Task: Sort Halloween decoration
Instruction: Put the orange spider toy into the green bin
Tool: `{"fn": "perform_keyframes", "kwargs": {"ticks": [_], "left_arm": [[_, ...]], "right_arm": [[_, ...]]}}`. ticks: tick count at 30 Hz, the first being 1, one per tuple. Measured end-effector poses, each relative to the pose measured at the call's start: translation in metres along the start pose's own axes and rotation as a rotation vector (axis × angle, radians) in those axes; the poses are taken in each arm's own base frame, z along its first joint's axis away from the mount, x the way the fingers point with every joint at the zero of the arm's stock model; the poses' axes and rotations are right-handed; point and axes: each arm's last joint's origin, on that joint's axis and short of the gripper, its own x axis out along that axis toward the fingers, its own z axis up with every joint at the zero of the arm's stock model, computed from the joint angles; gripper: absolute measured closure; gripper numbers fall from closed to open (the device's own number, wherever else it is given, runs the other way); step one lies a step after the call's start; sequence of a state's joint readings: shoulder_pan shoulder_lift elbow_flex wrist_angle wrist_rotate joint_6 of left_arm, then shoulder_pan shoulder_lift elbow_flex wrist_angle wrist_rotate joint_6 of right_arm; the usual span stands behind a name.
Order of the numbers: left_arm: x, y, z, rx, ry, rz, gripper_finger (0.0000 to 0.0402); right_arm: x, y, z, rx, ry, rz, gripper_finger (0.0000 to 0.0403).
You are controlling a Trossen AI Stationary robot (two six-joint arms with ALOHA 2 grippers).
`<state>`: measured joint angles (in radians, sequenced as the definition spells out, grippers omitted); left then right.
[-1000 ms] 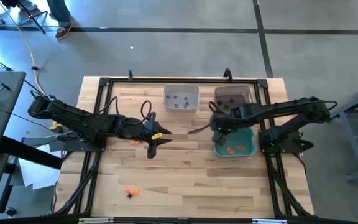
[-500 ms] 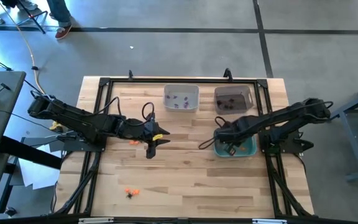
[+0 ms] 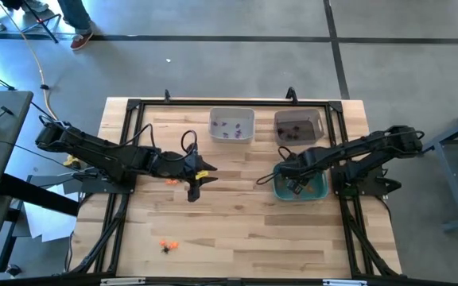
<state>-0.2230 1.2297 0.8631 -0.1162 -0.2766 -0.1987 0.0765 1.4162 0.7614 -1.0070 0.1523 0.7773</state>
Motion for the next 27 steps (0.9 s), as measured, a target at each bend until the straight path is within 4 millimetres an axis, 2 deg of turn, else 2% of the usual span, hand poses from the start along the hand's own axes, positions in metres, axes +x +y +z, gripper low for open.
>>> {"fn": "perform_keyframes", "kwargs": {"ticks": [4,7,12,16,20,24,27], "left_arm": [[0.000,0.000,0.000,0.001,0.001,0.007,0.0263],[0.000,0.003,-0.004,0.010,0.036,0.069,0.0263],[-0.011,0.010,-0.016,-0.038,0.161,0.156,0.0264],[-0.028,0.016,-0.025,-0.129,0.259,0.203,0.0264],[-0.049,0.027,-0.046,-0.246,0.476,0.337,0.0264],[-0.061,0.031,-0.074,-0.321,0.682,0.496,0.0264],[-0.059,0.032,-0.100,-0.343,0.797,0.469,0.0264]], "right_arm": [[-0.014,0.002,0.006,-0.005,-0.007,0.016,0.0285],[-0.034,0.003,0.011,-0.014,-0.004,0.016,0.0286],[-0.087,0.014,0.026,-0.077,-0.119,0.110,0.0294],[-0.137,0.024,0.042,-0.145,-0.349,0.219,0.0303],[-0.176,0.029,0.053,-0.212,-0.579,0.289,0.0311],[-0.189,0.033,0.058,-0.287,-0.695,0.308,0.0314],[-0.189,0.033,0.060,-0.318,-0.707,0.296,0.0313]]}}
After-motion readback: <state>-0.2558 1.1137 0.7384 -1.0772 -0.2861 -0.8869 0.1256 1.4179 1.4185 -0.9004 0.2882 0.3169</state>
